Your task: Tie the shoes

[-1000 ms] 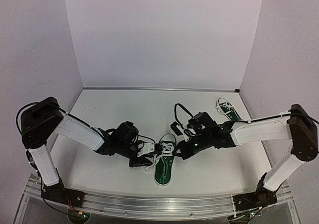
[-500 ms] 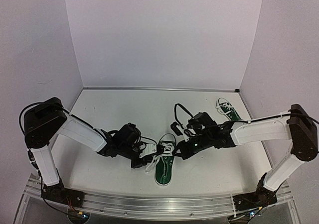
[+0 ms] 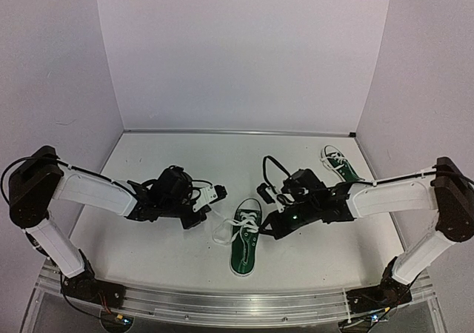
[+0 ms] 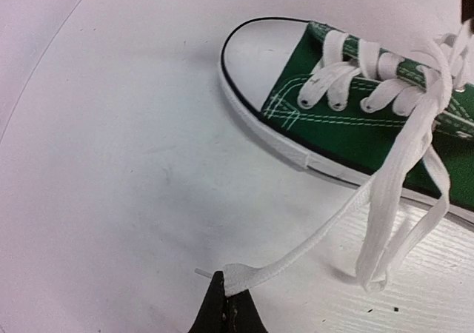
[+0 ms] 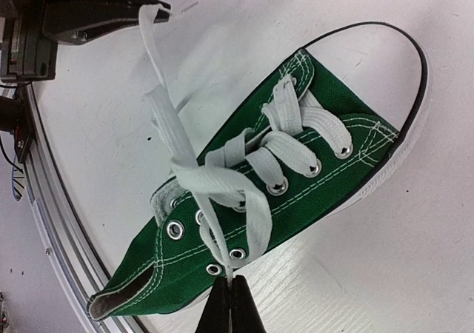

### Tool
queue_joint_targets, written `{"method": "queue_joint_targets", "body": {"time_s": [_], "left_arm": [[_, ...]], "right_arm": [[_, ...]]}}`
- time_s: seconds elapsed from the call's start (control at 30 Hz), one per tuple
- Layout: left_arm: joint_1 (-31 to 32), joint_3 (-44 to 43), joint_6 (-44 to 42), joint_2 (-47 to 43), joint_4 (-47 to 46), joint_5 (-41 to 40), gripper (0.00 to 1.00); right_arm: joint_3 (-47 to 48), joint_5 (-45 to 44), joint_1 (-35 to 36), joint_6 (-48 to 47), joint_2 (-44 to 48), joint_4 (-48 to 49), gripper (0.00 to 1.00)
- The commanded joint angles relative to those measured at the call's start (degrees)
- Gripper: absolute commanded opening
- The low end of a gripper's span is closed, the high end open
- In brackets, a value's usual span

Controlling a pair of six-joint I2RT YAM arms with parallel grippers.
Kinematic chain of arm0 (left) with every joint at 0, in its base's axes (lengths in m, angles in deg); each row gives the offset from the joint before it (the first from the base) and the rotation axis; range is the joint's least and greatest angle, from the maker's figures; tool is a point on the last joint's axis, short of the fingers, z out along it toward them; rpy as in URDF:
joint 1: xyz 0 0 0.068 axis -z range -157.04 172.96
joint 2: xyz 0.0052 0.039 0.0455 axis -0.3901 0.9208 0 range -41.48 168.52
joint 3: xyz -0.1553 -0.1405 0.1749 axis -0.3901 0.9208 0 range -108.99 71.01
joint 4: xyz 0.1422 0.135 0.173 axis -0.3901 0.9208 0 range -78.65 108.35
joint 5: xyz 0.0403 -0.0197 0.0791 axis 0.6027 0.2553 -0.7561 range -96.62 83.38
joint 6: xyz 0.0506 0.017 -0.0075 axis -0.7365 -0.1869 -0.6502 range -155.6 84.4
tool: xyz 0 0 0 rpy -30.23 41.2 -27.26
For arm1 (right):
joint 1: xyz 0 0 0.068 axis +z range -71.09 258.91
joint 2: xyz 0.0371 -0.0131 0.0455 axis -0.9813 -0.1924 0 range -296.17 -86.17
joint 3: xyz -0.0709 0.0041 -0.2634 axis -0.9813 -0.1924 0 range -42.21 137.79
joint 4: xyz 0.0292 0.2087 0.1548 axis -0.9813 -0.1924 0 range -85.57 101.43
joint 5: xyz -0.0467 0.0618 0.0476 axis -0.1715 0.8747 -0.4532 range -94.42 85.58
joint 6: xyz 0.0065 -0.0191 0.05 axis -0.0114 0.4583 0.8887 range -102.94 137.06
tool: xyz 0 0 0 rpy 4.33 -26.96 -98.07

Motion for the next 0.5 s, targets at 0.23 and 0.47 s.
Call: {"method": "queue_joint_targets", "body": {"time_s": [0.23,0.47], "left_arm": [[-0.23,-3.65,-0.60,-2.94,11.04,-11.92,0.00],[-1.51,-4.13,1.86,-4.98,12.00,-17.43,0.00]], "right_arm": [[-1.21,-2.01,0.14,0.64,3.63,-0.62,0.00],[-3.47,-7.01,0.17,3.40,11.44,-5.38,0.00]]}}
